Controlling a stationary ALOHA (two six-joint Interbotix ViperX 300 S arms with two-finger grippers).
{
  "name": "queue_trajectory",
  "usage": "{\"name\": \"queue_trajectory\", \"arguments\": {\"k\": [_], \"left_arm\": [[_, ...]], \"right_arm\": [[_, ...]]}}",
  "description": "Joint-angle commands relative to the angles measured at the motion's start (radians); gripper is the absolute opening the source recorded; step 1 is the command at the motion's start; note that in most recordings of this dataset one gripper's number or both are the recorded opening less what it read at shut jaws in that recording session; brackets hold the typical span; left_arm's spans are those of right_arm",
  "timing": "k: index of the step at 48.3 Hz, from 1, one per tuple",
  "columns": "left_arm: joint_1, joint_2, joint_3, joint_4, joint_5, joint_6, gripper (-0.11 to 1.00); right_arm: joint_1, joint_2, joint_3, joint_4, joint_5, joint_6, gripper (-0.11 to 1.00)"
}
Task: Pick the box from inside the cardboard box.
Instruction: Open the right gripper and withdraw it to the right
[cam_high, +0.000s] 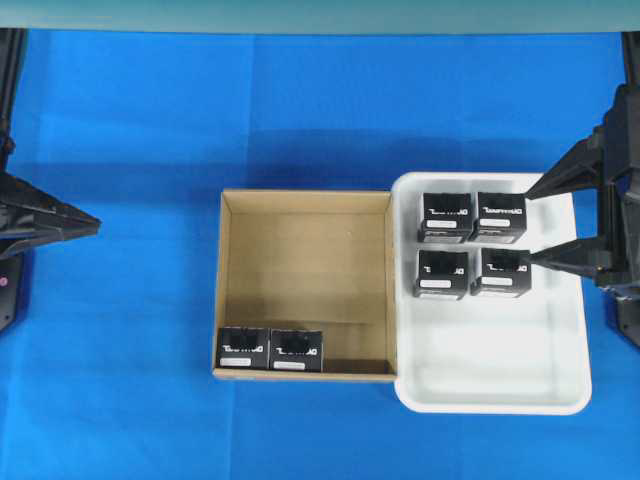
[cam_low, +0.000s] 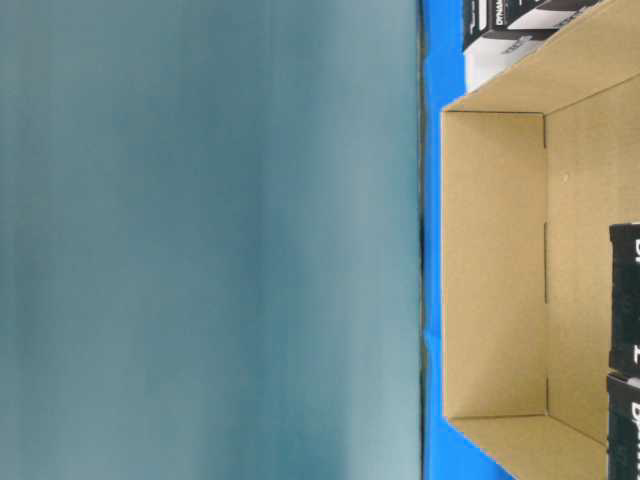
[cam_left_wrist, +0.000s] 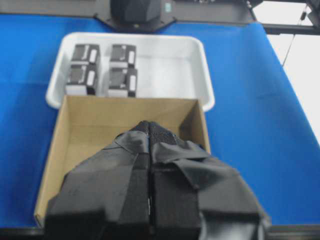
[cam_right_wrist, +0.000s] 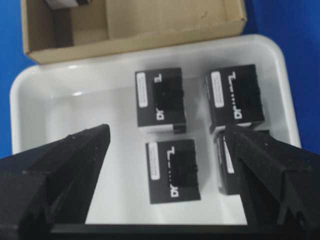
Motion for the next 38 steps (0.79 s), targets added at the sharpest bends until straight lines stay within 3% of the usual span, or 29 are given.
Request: {"name": "queue_trajectory", "arguments": {"k": [1, 38], "left_arm": [[-0.002, 0.006, -0.028, 0.002, -0.005, 0.000, -0.07], [-0.003, 0.006, -0.028, 0.002, -0.005, -0.002, -0.07]], "right_arm": [[-0.002, 0.002, -0.008, 0.005, -0.015, 0.000, 0.93], [0.000, -0.002, 0.009, 0.006, -0.015, 0.002, 0.93]]}}
